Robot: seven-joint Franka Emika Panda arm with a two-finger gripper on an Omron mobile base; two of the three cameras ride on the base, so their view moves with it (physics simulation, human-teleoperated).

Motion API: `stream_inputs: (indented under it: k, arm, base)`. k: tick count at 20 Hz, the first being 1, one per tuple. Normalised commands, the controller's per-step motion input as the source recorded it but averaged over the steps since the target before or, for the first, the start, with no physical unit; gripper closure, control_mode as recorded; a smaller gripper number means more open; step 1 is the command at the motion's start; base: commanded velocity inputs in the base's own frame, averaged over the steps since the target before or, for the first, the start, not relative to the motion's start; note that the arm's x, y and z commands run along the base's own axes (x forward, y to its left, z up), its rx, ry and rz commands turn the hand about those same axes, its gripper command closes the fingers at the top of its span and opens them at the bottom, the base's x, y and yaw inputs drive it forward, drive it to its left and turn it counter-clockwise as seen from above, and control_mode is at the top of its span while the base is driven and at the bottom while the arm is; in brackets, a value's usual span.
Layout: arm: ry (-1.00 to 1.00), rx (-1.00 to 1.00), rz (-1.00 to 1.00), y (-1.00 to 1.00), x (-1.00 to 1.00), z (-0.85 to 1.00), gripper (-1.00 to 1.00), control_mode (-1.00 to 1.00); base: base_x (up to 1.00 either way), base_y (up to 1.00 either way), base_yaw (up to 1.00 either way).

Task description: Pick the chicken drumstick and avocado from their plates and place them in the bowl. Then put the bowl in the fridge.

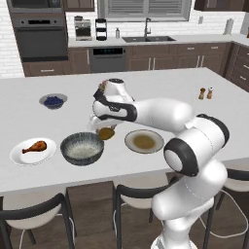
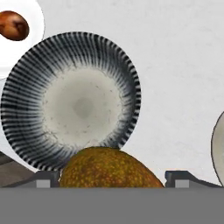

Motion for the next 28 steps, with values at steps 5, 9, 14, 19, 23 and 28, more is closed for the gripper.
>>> stream_inputs:
  k: [5, 9, 14, 19, 23, 28]
  arm:
    - [0.00, 0.00, 0.01, 0.54, 0.04, -0.01, 1.00, -1.00]
    - [0.12, -0.03, 0.01, 0.51, 0.14, -0.46, -1.00, -1.00]
    - [0.13, 0.00, 0.07, 0.04, 0.05, -0.60, -1.00, -1.00]
    - [0.05, 0.00, 0.04, 0.08, -0.04, -0.34, -1.00, -1.00]
    - [0.01, 0.00, 0.00, 0.14, -0.23, -0.09, -1.00, -1.00]
    - [0.01, 0.01, 0.00, 0.01, -0.14, 0.21, -1.00, -1.00]
  base:
    - [0.00, 0.00, 0.00]
    - [0.00, 0.00, 0.00]
    - [0.00, 0.00, 0.00]
    - [0.00, 0.00, 0.00]
    - [0.00, 0.00, 0.00]
    - [0.00, 0.00, 0.00]
